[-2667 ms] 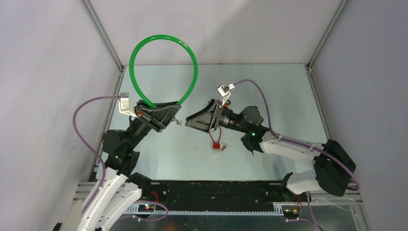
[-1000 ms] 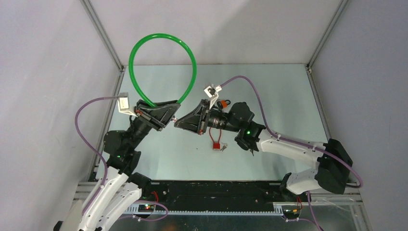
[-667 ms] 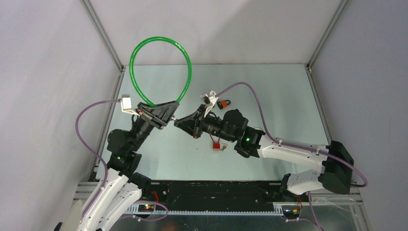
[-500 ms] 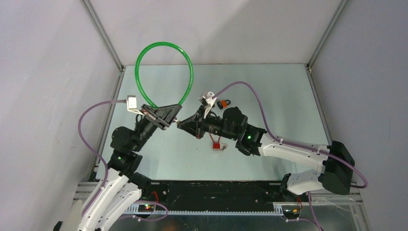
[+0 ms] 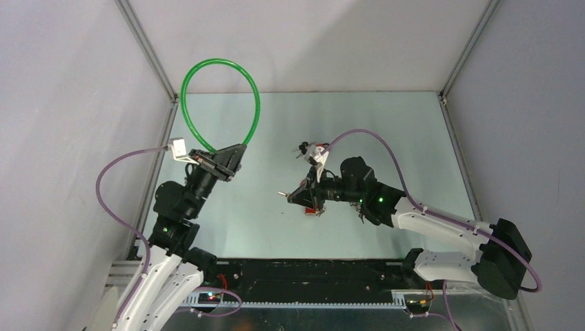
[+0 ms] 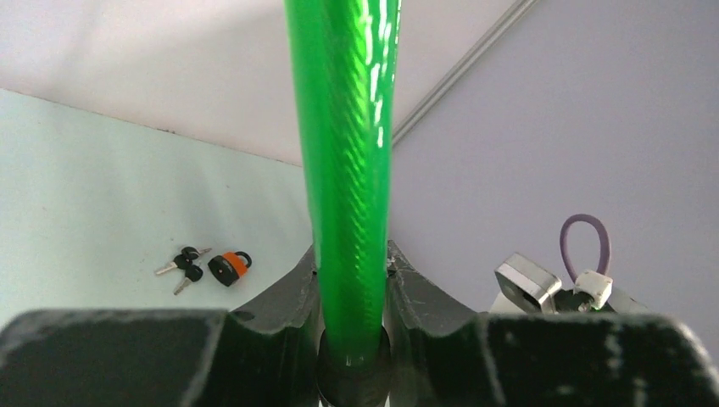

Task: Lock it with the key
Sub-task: Place the lock at the center of the board.

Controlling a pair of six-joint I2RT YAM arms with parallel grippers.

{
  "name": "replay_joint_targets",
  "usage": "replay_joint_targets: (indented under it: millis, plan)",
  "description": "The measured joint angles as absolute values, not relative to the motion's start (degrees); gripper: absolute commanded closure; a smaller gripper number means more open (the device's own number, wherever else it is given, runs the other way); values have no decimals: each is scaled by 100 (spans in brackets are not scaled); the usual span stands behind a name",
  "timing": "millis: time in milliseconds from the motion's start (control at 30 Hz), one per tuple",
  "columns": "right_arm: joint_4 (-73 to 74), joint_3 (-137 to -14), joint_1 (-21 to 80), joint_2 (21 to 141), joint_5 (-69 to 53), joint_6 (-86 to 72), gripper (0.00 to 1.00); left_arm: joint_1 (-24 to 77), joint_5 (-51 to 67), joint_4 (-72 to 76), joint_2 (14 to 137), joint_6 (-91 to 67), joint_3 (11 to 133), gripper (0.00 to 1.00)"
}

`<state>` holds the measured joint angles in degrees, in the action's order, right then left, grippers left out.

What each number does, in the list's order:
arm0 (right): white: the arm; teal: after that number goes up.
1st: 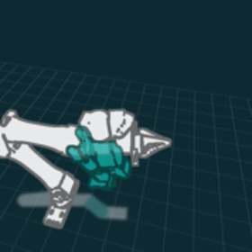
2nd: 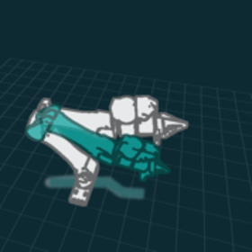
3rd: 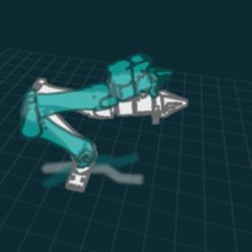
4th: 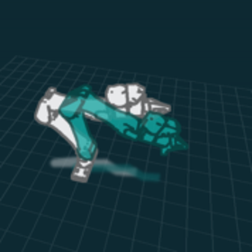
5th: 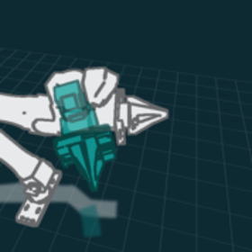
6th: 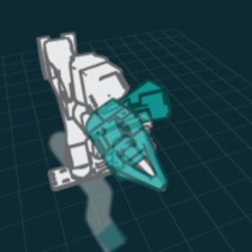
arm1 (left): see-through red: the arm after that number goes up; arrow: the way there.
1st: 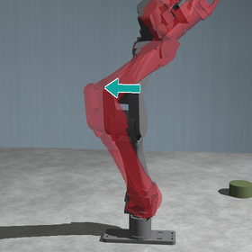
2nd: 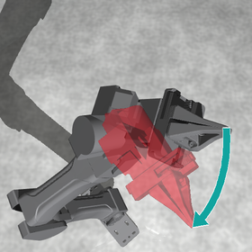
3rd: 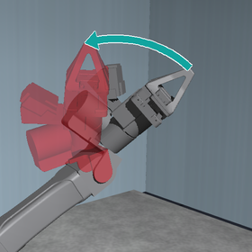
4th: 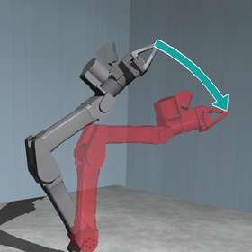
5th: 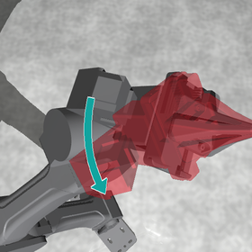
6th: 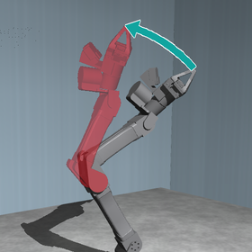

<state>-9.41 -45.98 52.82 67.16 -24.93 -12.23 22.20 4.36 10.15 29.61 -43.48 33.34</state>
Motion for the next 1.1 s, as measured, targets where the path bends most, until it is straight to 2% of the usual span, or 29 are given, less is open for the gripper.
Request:
replay_joint_targets:
  millis: [233,633,700,767,800,833,867,900,933,1067,1100]
  plan:
    - [-836,-4560,5236,6716,-1831,-1474,100,2220,198,1070,3330,-4445,3148,100]
    - [-825,-4560,5135,6805,-99,-2016,100,2222,-91,617,5113,-4797,1992,100]
    - [-871,-4560,5131,6928,106,-2108,100,2226,-93,637,5391,-4858,1992,97]
    - [-978,-4560,5129,7122,266,-2213,100,2224,-113,698,5706,-4919,1994,87]
    - [-1044,-4560,5129,7238,327,-2257,100,2220,-119,698,5828,-4958,1994,76]
    - [-1151,-4560,5127,7408,397,-2318,100,2220,-126,679,5959,-4995,1997,69]
    - [-1219,-4560,5127,7537,432,-2364,100,2215,-137,650,6055,-5017,2003,53]
    - [-1293,-4565,5127,7719,489,-2405,100,2215,-161,587,6154,-5061,2018,45]
    - [-1367,-4576,5127,7891,530,-2443,100,2211,-213,515,6222,-5074,2032,30]
    - [-1623,-4748,5127,8608,642,-2552,100,2198,-648,-82,6257,-5231,2067,4]
    - [-1710,-4849,5127,8818,648,-2571,100,2198,-775,-239,6230,-5258,2071,1]
